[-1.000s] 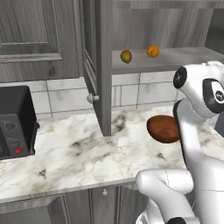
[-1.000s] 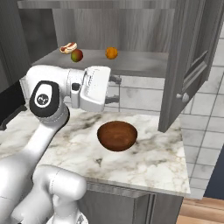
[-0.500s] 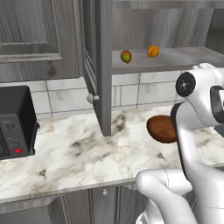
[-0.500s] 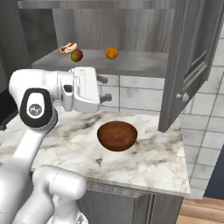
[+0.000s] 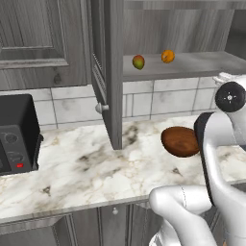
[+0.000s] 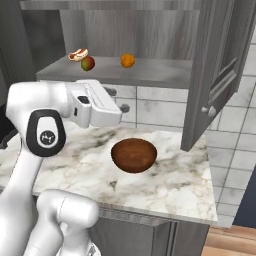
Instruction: Open the cabinet. Pick the mango and orange from the cabinet and place them into the bowl. Then close the cabinet.
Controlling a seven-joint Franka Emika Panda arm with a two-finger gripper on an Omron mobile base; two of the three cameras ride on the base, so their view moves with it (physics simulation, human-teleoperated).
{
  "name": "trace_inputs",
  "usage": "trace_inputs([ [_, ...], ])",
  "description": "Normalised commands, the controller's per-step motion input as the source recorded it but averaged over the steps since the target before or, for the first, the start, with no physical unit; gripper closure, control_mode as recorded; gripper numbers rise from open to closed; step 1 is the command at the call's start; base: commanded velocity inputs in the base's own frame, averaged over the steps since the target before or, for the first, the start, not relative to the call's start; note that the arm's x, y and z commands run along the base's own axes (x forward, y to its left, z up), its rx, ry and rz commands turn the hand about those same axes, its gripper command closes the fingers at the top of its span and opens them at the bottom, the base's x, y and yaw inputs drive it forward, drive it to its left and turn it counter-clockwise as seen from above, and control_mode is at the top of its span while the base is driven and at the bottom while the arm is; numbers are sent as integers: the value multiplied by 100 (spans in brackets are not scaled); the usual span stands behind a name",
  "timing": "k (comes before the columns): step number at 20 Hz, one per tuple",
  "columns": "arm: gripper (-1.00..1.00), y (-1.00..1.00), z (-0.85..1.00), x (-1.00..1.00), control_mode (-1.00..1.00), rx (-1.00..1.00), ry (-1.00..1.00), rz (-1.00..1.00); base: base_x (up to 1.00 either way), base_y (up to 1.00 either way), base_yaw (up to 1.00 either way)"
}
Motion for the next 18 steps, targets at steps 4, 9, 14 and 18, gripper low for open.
trace_inputs([
  [4, -100, 12, 15, -1, -100, 1, 9, 24, 0, 0, 0],
  [9, -100, 16, 14, 0, -100, 8, 10, 21, 0, 0, 0],
  [14, -100, 20, 12, 8, -100, 10, 8, 20, 0, 0, 0],
  [18, -100, 24, 0, 20, -100, 2, 0, 17, 0, 0, 0],
])
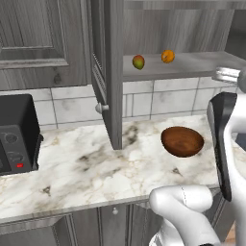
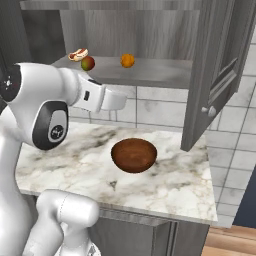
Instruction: Open the cabinet. Pick the mango and orange from the cabinet and place them into the bowl. Then close the cabinet.
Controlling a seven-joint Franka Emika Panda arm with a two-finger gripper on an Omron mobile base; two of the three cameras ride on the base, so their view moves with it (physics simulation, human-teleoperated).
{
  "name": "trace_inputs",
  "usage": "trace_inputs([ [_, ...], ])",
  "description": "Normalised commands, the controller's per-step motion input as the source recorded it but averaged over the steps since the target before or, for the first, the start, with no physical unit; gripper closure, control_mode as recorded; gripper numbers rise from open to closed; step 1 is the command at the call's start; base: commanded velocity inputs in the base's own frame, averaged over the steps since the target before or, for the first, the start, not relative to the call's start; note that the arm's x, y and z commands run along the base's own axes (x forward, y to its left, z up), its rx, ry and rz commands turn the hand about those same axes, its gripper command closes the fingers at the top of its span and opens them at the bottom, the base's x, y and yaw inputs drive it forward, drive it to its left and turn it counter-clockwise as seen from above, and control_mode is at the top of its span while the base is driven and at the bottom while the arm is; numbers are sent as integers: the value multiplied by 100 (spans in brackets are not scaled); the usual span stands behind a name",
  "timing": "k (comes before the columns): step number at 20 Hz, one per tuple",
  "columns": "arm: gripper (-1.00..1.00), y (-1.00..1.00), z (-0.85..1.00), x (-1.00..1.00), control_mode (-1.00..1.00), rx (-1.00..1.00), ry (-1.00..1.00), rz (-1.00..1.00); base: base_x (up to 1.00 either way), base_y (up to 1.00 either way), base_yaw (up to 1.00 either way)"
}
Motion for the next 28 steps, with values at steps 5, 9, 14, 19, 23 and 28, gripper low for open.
trace_inputs([
  [5, -100, 21, -5, 41, -100, 0, -4, 13, 0, 0, 0],
  [9, -100, 19, 0, 54, -100, 0, -3, 8, 0, 0, 0],
  [14, -100, 16, 0, 63, -100, 0, 0, 6, 0, 0, 0],
  [19, -100, 12, 0, 69, -100, 0, 0, 5, 0, 0, 0],
  [23, -100, 10, 0, 68, -100, 0, 0, 8, 0, 0, 0],
  [28, -100, 2, 0, 57, -100, 0, 0, 12, 0, 0, 0],
])
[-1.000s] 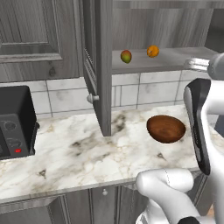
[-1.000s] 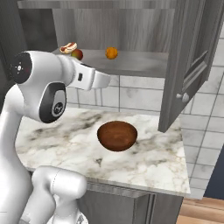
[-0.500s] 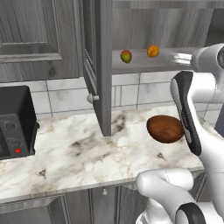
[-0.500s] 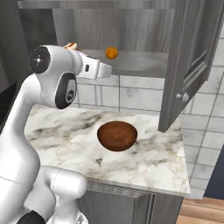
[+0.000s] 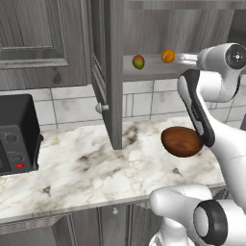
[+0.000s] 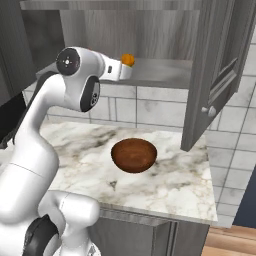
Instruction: Open the cabinet. Pick the mango and orange from the cabinet and place them into the bowl. Then close the cabinet.
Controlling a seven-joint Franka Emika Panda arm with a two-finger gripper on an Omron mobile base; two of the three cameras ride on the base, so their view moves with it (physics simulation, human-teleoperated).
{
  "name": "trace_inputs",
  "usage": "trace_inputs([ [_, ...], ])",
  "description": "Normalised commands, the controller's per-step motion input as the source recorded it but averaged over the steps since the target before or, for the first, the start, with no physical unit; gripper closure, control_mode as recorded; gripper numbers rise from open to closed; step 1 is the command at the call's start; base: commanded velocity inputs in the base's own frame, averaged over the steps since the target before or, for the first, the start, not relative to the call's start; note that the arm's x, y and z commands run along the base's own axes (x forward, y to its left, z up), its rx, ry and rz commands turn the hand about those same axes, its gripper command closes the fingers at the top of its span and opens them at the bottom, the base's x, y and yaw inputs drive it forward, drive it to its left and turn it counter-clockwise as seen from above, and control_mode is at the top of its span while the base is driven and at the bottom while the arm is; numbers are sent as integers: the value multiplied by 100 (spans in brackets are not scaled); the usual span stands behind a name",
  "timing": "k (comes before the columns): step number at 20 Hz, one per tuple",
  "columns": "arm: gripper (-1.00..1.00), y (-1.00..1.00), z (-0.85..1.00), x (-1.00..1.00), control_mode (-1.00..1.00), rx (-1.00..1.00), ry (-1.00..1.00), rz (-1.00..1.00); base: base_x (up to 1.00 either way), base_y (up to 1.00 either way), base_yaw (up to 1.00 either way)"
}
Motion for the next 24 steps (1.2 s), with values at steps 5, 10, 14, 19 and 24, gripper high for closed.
trace_inputs([
  [5, -100, 3, 0, 46, -100, 0, 0, 13, 0, 0, 0],
  [10, -100, 0, 0, 24, -100, 0, 3, 0, 0, 0, 0],
  [14, -100, 0, 0, 31, -100, 0, 13, 0, 0, 0, 0],
  [19, -100, 0, 0, 25, -100, 0, 9, 0, 0, 0, 0],
  [24, -100, 0, 0, 11, -100, 0, 2, 0, 0, 0, 0],
])
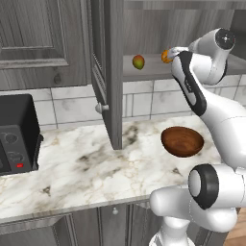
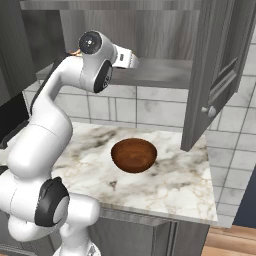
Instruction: Open the cabinet. Pick the mango and orange from the cabinet and place them into the bowl. Then close the cabinet.
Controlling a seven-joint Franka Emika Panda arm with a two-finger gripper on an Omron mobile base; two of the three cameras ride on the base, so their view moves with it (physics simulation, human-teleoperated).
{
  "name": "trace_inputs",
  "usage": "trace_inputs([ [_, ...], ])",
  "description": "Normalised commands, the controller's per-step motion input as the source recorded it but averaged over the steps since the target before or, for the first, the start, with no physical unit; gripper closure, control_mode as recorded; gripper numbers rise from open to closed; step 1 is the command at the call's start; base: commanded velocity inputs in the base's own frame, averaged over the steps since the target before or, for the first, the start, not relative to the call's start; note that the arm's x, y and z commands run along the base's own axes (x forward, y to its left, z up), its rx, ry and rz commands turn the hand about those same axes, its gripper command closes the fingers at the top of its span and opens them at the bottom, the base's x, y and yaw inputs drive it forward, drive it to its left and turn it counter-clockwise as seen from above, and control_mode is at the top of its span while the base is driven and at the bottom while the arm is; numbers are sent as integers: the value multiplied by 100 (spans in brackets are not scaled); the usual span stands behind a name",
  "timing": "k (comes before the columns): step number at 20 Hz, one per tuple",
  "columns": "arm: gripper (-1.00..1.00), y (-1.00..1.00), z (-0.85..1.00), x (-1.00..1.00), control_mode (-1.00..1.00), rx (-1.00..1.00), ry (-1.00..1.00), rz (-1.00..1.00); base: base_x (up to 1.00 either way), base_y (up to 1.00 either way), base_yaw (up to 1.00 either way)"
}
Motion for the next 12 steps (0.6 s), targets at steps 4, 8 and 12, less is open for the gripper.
trace_inputs([
  [4, -100, 0, 0, 0, -100, 0, 0, 0, 0, 0, 0],
  [8, -100, 2, 0, 14, -100, 0, 0, 0, 0, 0, 0],
  [12, -100, 0, 0, 35, -100, 0, 0, 0, 0, 0, 0],
])
